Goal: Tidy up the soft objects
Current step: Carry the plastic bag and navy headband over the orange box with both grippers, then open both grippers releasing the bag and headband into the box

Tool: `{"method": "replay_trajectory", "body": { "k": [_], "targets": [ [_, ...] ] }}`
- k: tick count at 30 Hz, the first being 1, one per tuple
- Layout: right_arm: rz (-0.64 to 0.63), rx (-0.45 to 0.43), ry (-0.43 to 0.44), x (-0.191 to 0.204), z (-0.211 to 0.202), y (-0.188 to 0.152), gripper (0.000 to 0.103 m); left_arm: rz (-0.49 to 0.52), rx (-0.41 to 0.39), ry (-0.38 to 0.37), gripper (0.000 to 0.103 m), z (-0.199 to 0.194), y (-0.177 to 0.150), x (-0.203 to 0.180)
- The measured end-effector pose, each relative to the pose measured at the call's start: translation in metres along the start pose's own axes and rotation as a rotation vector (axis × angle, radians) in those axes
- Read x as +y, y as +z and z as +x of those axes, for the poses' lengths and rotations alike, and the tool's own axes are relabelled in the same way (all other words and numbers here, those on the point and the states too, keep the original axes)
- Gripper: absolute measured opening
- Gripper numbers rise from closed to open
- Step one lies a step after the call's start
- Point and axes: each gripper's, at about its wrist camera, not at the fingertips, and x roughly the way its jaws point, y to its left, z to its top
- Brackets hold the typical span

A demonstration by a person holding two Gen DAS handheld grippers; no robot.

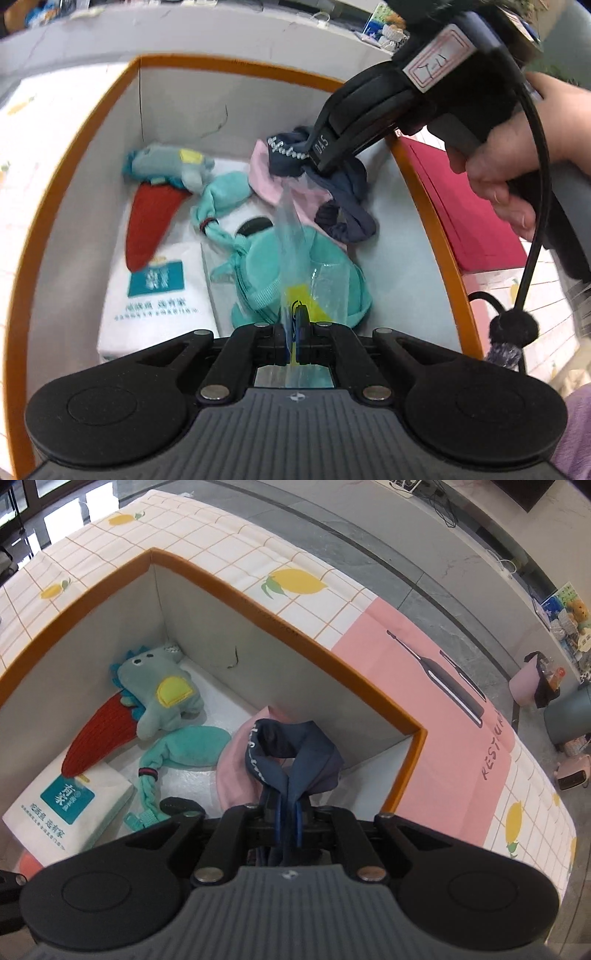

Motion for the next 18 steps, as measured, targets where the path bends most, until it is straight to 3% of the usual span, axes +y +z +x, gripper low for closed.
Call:
{"method": "replay_trajectory", "body": {
  "k": [2, 4, 5, 8, 10, 13, 17, 18],
  "targets": [
    [-0.004, 0.001, -0.005, 0.002, -0.001, -0.001, 0.008, -0.023, 0.015, -0.023, 0.042, 0.001, 0.001, -0.001],
    [-0.007, 0.001, -0.012, 0.005, -0.003, -0.002, 0.013, -0.060, -0.011, -0.041, 0.066, -0.004, 0.002, -0.002],
    [-0.012, 0.001, -0.010, 0.006, -0.004, -0.002, 0.015, -0.068, -0.031, -0.052, 0.071, -0.005, 0.003, -0.004],
    [-0.026, -0.003, -0.010, 0.007, -0.006, -0.003, 0.025, -0.080, -0.033, -0.040, 0.075, -0.003, 0.003, -0.008],
    [-0.032, -0.012, -0.014, 0.009, -0.008, -0.003, 0.045, -0.084, -0.022, -0.029, 0.075, -0.004, 0.003, -0.009],
    [-0.048, -0.029, -0.002, 0.012, -0.013, -0.003, 0.065, -0.088, -0.024, -0.025, 0.077, -0.006, 0.004, -0.010],
    [-0.093, -0.032, -0.012, 0.020, -0.018, -0.006, 0.071, -0.129, -0.052, -0.045, 0.085, -0.007, 0.002, -0.004],
    [-0.096, -0.020, -0.012, 0.021, -0.019, -0.007, 0.077, -0.144, -0.065, -0.051, 0.086, -0.009, 0.001, -0.002]
  ]
}}
